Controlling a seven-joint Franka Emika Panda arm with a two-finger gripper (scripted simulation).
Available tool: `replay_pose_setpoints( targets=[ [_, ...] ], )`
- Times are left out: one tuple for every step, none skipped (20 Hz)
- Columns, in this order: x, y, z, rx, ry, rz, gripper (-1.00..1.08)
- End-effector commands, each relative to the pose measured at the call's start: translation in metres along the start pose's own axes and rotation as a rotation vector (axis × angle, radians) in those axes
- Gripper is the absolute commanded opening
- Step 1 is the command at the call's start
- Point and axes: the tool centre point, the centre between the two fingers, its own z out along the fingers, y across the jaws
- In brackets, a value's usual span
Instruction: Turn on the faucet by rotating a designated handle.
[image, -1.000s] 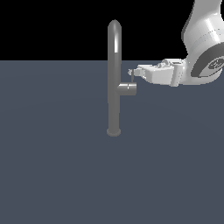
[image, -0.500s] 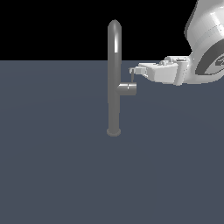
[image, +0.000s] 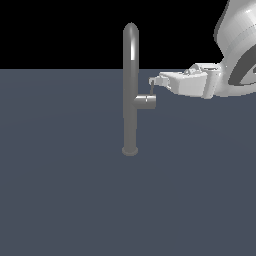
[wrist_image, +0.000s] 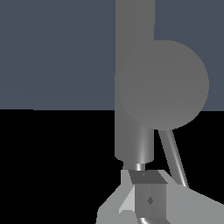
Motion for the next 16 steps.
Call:
replay_pose_setpoints(
  targets=[
    [-0.001, 0.013, 0.0, -0.007, -0.005, 0.006, -1.0],
    [-0.001, 0.016, 0.0, -0.007, -0.005, 0.006, -1.0],
    [-0.001, 0.019, 0.0, -0.007, -0.006, 0.006, -1.0],
    [-0.001, 0.023, 0.0, -0.007, -0.006, 0.006, -1.0],
    [-0.001, 0.023, 0.0, -0.007, -0.006, 0.006, -1.0],
    [-0.003, 0.015, 0.0, -0.002, 0.0, -0.004, -1.0],
    [-0.001, 0.019, 0.0, -0.003, -0.001, -0.003, -1.0],
    [0.001, 0.022, 0.0, -0.003, -0.002, -0.002, -1.0],
    [0.003, 0.026, 0.0, -0.004, -0.002, -0.001, -1.0],
    [0.005, 0.03, 0.0, -0.004, -0.003, 0.0, -1.0],
    [0.007, 0.034, 0.0, -0.005, -0.003, 0.001, -1.0],
    [0.009, 0.038, 0.0, -0.006, -0.004, 0.002, -1.0],
    [0.011, 0.042, 0.0, -0.006, -0.004, 0.003, -1.0],
    [0.013, 0.045, 0.0, -0.007, -0.005, 0.004, -1.0],
    [0.015, 0.049, 0.0, -0.007, -0.005, 0.005, -1.0],
    [0.015, 0.049, 0.0, -0.007, -0.005, 0.005, -1.0]
  ],
)
